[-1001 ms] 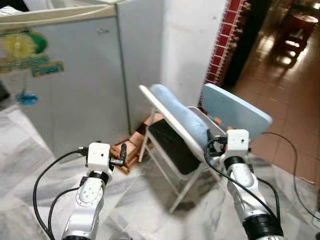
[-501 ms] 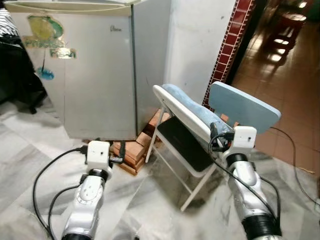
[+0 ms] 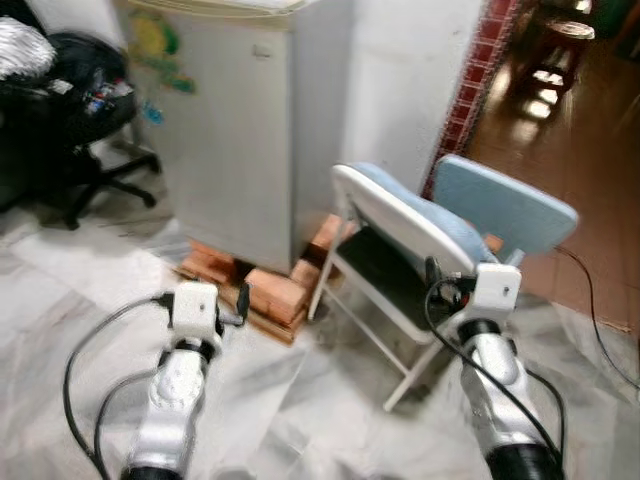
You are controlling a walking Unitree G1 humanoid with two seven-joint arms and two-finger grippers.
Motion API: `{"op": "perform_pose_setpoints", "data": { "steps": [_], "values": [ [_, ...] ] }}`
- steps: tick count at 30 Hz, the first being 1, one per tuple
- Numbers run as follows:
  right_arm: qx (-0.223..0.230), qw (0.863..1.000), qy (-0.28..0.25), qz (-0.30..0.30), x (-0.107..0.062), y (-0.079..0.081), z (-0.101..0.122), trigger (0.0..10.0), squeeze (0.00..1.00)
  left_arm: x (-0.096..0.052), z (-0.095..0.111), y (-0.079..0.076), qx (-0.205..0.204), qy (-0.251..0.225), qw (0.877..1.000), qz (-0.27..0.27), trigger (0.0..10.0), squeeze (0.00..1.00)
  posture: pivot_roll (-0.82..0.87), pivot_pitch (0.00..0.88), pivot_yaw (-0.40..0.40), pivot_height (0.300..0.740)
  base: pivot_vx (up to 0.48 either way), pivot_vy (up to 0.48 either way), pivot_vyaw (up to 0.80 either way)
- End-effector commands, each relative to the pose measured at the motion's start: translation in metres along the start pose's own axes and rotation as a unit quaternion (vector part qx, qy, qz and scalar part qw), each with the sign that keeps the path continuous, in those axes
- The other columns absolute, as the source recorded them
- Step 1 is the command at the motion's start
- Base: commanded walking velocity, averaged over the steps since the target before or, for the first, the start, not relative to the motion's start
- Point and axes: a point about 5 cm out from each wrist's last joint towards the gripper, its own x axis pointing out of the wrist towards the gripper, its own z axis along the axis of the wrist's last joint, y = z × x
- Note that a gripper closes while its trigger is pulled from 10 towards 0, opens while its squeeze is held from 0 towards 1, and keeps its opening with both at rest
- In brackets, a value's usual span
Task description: Restocking fridge
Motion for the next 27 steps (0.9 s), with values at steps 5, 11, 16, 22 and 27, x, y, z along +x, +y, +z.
{"op": "perform_pose_setpoints", "data": {
  "steps": [5,11,16,22,27],
  "values": [
    [-0.006,1.0,0.007,-0.014,-0.0017,-0.0116,-0.001,10.0,0.0,0.0023,0.0054,-0.0009,-0.001,-0.013,1.0,0.0,10.0,0.0,0.03,0.0,-0.023,0.74,0.0,0.48,-0.56],
    [-0.006,1.0,0.011,-0.009,-0.0007,-0.0095,-0.0029,10.0,0.0,0.0048,0.0114,-0.0007,-0.003,-0.025,1.0,0.001,10.0,0.0,0.04,0.0,-0.026,0.74,0.0,0.48,-0.8],
    [-0.005,1.0,0.012,-0.005,-0.001,-0.0071,-0.0035,10.0,0.0,0.0022,0.0073,-0.0018,-0.005,-0.019,1.0,0.0,10.0,0.0,0.03,0.0,-0.025,0.74,0.0,0.48,-0.8],
    [-0.004,1.0,0.018,-0.008,-0.0021,-0.0097,-0.0063,10.0,0.0,0.0008,0.0058,-0.0021,-0.005,-0.016,1.0,0.001,10.0,0.0,0.04,0.0,-0.027,0.74,0.0,0.48,-0.8],
    [-0.004,1.0,0.022,-0.006,-0.0028,-0.0086,-0.0088,10.0,0.0,0.0007,0.0055,-0.001,-0.003,-0.015,1.0,0.002,10.0,0.0,0.04,0.0,-0.027,0.74,0.0,0.48,-0.8]
  ]
}}
